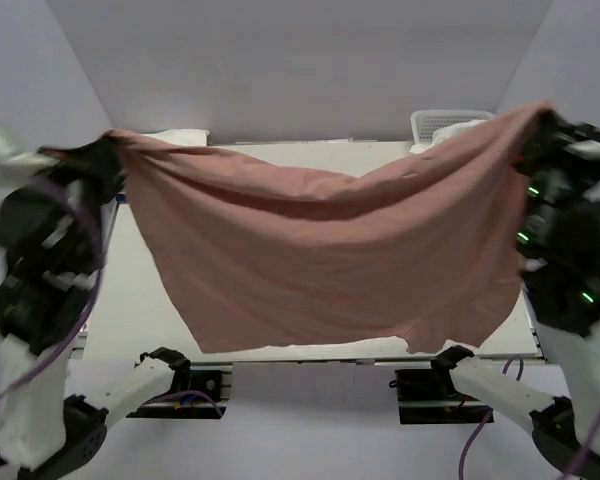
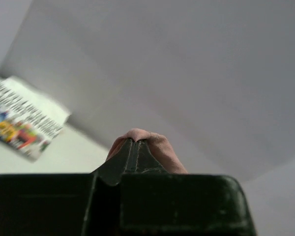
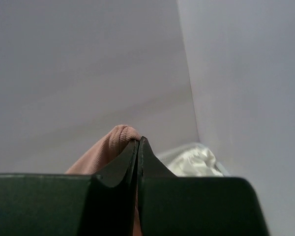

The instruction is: Fold and stack the t-shirts

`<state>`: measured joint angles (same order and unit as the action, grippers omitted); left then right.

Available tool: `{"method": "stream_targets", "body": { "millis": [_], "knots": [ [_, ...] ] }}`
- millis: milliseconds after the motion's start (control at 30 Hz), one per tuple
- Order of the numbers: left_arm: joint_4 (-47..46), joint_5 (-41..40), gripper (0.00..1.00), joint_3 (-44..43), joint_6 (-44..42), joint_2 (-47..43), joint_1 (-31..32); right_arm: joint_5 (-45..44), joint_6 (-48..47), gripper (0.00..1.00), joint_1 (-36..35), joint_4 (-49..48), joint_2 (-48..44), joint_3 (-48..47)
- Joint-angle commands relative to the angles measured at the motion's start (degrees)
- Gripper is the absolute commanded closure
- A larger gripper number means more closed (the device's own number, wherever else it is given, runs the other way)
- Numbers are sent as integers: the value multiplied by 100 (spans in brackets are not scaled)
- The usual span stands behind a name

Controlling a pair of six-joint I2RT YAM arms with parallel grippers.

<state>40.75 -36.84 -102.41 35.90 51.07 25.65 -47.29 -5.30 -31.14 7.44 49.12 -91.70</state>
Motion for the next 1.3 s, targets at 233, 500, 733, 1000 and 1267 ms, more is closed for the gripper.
{"method": "stream_targets", "body": {
  "millis": [233, 500, 733, 1000, 1267],
  "knots": [
    [801, -677, 80, 1601, 953, 3793, -709, 824, 1757, 100, 1055, -138, 3075, 1988],
    [1419, -166, 0, 836, 859, 5529, -860, 2013, 2534, 10, 1242, 1250, 5090, 1566],
    [609, 957, 0, 2407, 655, 4397, -754, 2962, 2771, 10, 1171, 706, 4194, 2726],
    [951, 2382, 0, 4814, 1129, 2647, -702, 2936, 3869, 10, 1224, 1277, 2832, 4185],
    [743, 3744, 0, 6758, 1639, 1284, -702, 2567, 4880, 10, 1329, 2269, 933, 5707]
  ]
}}
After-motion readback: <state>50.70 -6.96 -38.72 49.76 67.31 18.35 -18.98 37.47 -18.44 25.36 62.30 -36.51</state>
